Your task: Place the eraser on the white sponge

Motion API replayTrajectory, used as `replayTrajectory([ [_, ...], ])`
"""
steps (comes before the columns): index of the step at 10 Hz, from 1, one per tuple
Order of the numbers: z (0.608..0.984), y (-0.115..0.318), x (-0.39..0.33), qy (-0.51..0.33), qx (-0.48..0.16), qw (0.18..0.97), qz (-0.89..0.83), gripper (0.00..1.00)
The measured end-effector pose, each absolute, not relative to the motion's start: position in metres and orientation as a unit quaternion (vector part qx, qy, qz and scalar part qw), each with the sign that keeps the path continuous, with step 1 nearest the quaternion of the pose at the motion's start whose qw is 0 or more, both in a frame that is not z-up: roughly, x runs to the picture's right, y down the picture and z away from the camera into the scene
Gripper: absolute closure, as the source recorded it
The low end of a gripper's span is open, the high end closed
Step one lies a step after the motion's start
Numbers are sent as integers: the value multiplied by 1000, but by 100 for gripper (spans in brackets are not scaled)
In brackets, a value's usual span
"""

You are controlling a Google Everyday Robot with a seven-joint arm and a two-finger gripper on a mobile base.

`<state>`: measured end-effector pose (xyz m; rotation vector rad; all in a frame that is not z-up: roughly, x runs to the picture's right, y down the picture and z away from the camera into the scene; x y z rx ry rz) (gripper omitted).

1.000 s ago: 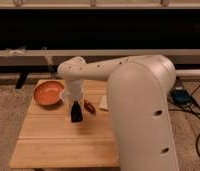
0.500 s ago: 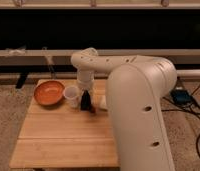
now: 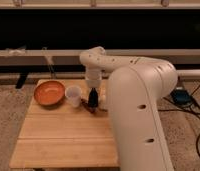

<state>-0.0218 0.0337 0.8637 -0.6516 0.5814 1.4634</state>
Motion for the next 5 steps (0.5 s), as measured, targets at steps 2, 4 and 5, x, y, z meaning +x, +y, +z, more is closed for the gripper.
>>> replayTrajectory([
  [2, 872, 31, -6, 262, -283, 648, 657, 100],
  [4, 881, 28, 6, 266, -280, 639, 665, 96],
  [5, 886, 28, 11, 268, -278, 635, 669, 85],
])
